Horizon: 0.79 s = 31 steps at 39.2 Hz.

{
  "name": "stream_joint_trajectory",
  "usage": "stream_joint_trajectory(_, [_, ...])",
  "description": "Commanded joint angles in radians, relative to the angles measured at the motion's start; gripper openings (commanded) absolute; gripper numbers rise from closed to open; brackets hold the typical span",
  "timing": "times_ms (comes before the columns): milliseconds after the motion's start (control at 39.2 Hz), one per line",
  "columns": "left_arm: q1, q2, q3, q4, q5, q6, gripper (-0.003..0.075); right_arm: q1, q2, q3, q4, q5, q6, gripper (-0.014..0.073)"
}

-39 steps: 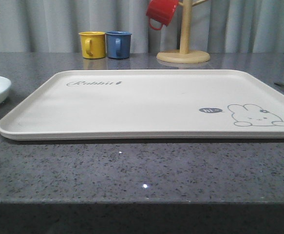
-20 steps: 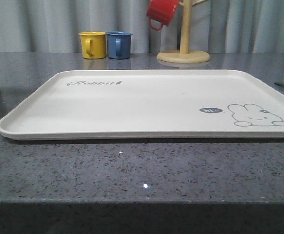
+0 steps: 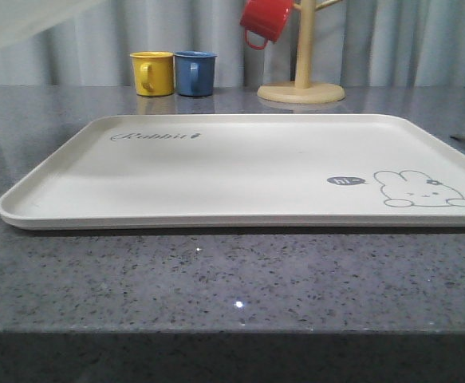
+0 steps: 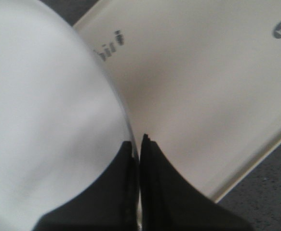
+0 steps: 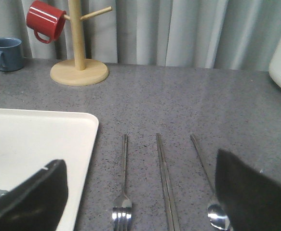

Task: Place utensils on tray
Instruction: 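Lift the white plate with the left gripper and carry it over the tray, then lower the plate onto the tray and open the left gripper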

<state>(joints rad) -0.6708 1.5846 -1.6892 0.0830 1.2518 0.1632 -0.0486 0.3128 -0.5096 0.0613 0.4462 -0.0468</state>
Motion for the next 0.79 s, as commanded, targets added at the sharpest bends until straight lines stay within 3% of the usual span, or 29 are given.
stream_joint_trajectory(0, [-0.080, 0.027, -0.040, 0.028, 0.007, -0.014, -0.0018, -0.001, 0.017, -0.038, 0.000, -0.075, -0.005, 0.0642])
stream_joint_trajectory(204, [-0.149, 0.129, -0.040, 0.013, 0.005, -0.015, -0.0018, -0.001, 0.017, -0.038, 0.000, -0.075, -0.005, 0.0642])
stream_joint_trajectory(766, [-0.149, 0.268, -0.040, -0.151, -0.035, -0.015, -0.0017, -0.001, 0.017, -0.038, 0.000, -0.075, -0.005, 0.0642])
